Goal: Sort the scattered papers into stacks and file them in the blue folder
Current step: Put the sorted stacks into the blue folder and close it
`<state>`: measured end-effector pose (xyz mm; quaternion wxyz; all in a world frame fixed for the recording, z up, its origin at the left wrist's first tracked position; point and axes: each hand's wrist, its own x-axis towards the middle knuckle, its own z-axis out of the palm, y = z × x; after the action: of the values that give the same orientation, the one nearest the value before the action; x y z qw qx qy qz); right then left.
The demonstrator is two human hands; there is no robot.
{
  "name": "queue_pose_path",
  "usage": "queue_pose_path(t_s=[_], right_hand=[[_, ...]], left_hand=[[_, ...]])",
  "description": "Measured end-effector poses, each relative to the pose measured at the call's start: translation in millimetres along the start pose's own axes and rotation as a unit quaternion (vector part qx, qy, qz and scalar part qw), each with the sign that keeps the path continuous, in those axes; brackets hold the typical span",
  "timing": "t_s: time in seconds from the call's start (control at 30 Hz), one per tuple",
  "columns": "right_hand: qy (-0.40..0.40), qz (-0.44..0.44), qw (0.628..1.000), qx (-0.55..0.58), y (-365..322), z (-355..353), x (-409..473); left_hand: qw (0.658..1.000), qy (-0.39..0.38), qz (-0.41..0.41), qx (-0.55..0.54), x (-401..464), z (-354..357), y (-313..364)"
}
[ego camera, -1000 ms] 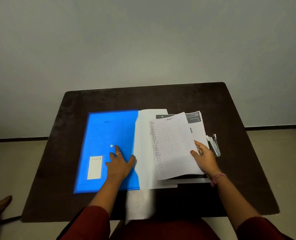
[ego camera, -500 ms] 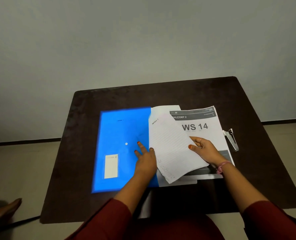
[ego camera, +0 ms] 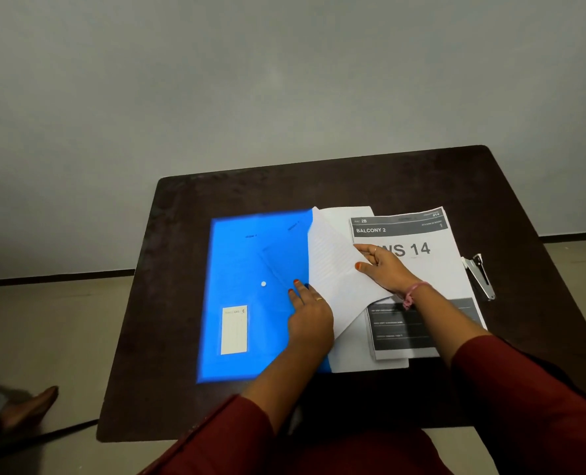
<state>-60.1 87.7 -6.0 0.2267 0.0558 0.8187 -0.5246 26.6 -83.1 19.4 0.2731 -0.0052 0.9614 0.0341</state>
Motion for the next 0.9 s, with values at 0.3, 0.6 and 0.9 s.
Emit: queue_pose_path(t_s=[0.3, 0.6, 0.9], right_hand=[[0.062, -0.007, 0.997, -0.048, -8, 42, 6], [0.041, -0.036, 0.996, -0.067, 9, 88, -18], [-0.045, -0.014, 0.998, -0.035, -2, 107, -17]], left_hand=[[1.0, 0.024, -0.002, -0.014, 0, 0, -1], [0.999, 0.022, 0.008, -0.048, 1, -1, -3], [0.997, 0.006, 0.012, -0.077, 0, -2, -8]])
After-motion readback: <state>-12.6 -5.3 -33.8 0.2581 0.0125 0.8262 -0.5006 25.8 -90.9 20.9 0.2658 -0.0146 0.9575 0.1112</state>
